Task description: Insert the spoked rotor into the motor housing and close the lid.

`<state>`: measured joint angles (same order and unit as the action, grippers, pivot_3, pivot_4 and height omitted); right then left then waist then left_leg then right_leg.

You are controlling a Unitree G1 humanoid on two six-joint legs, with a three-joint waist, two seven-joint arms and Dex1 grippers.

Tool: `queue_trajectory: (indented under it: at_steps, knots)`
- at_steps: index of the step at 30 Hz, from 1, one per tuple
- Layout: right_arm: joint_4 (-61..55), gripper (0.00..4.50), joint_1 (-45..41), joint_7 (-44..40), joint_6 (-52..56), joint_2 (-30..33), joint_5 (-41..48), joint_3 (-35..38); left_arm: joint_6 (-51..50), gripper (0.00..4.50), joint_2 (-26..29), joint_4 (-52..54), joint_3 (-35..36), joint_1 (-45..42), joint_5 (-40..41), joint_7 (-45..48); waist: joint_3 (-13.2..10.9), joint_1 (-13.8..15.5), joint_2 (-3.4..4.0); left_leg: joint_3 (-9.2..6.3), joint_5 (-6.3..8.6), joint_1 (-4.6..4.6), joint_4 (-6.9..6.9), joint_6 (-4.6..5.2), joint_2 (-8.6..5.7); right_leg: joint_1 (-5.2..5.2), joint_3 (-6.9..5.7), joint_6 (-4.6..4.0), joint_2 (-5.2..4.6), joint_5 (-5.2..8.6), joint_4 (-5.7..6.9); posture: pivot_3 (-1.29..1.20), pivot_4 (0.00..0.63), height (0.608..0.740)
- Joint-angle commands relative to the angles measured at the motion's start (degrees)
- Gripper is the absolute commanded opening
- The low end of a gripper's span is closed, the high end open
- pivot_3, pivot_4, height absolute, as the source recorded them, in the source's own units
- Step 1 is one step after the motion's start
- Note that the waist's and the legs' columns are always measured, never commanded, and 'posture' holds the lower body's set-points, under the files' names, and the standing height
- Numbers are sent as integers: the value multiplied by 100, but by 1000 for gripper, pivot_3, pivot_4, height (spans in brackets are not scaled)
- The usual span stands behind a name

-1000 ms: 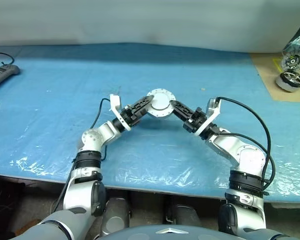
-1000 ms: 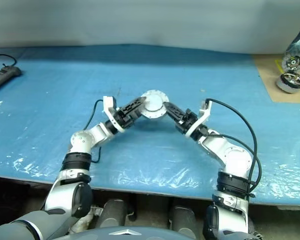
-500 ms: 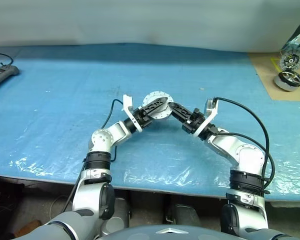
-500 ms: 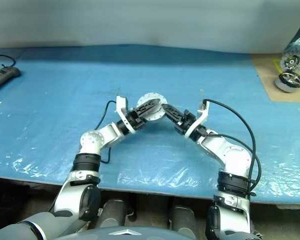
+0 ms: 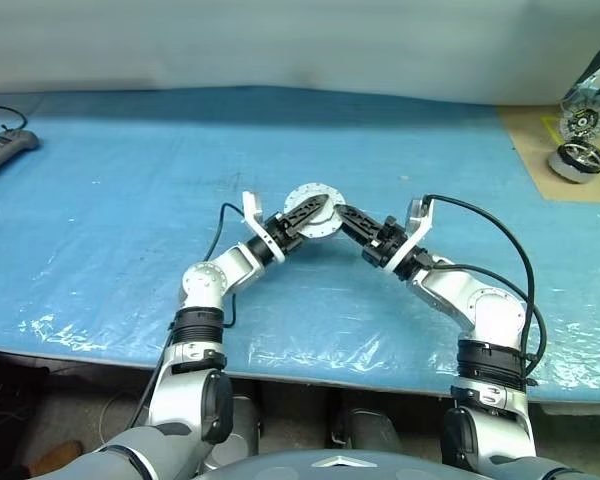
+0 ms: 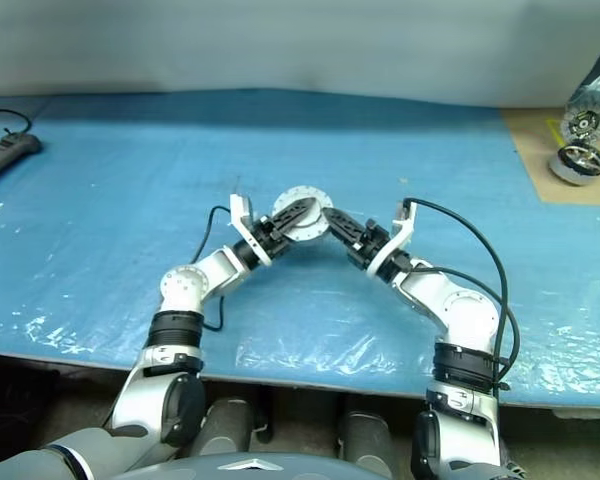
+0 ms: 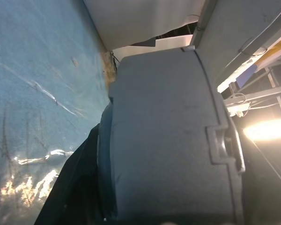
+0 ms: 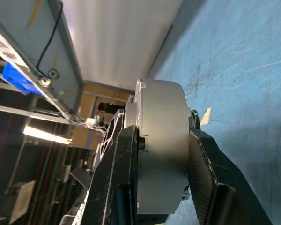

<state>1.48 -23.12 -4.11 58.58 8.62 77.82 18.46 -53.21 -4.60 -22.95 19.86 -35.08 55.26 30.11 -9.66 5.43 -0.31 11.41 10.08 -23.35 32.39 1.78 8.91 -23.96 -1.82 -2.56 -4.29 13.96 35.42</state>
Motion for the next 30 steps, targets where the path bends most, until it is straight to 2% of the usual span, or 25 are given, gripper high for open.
queue_trajectory:
  at_steps: [1, 3, 4, 10, 20, 25, 28, 30]
  knots:
    - [1, 1069, -192, 175, -424, 55, -662, -118, -43, 2632, 112, 265, -226, -110, -111, 4, 0, 5, 0, 0, 6, 0, 0, -10, 0, 0, 0, 0, 0, 0, 0, 0, 150, 740]
    - [17, 1069, -152, 64, -643, 49, -914, -200, -1, 2632, 100, 243, -239, -125, -138, -38, 0, 8, 0, 0, 6, 0, 0, -10, -1, 1, 0, 1, 0, 0, 0, 0, 150, 740]
    - [41, 1827, -145, -2, -695, 13, -890, -184, 50, 2632, 94, 230, -254, -123, -178, -57, 0, 14, -1, 0, 6, -2, 0, -10, -1, 0, 0, 1, 0, -1, 0, 0, 150, 740]
    - [140, 3917, -247, -72, -275, -55, -301, 16, 213, 2632, 74, 148, -192, -166, -277, -123, -4, 8, -5, -4, 6, -9, 6, -6, -3, 1, 1, 17, 0, -10, -2, 0, 150, 740]
    - [165, 3917, -197, -31, -450, 124, -692, 143, 985, 2632, 439, -481, 253, -712, -365, -32, -4, 2, -5, -4, 6, -7, 15, -6, -2, 1, 2, 17, 0, -10, 1, 0, 150, 740]
    - [-128, 3917, 251, -247, -746, 594, -1422, 59, 1318, 2632, 654, -726, 377, -843, -515, -71, -4, 35, -6, -5, 7, -12, 14, -3, -3, 2, 0, 18, 0, -11, 1, 0, 150, 740]
    - [-557, 3917, 601, -449, -730, 822, -1653, -72, 2009, 2632, 833, -1211, 415, -969, -933, -197, -7, 44, -9, -7, 4, -18, 16, 9, -3, 1, -2, 21, 0, -13, -1, 0, 150, 740]
    - [-1008, 3917, 819, -522, -734, 1020, -1984, -342, 3030, 2632, 994, -1708, 188, -1009, -1679, -334, -7, 13, -10, -10, 4, -17, 16, 9, -3, 1, -2, 26, 0, -15, -2, 0, 150, 740]
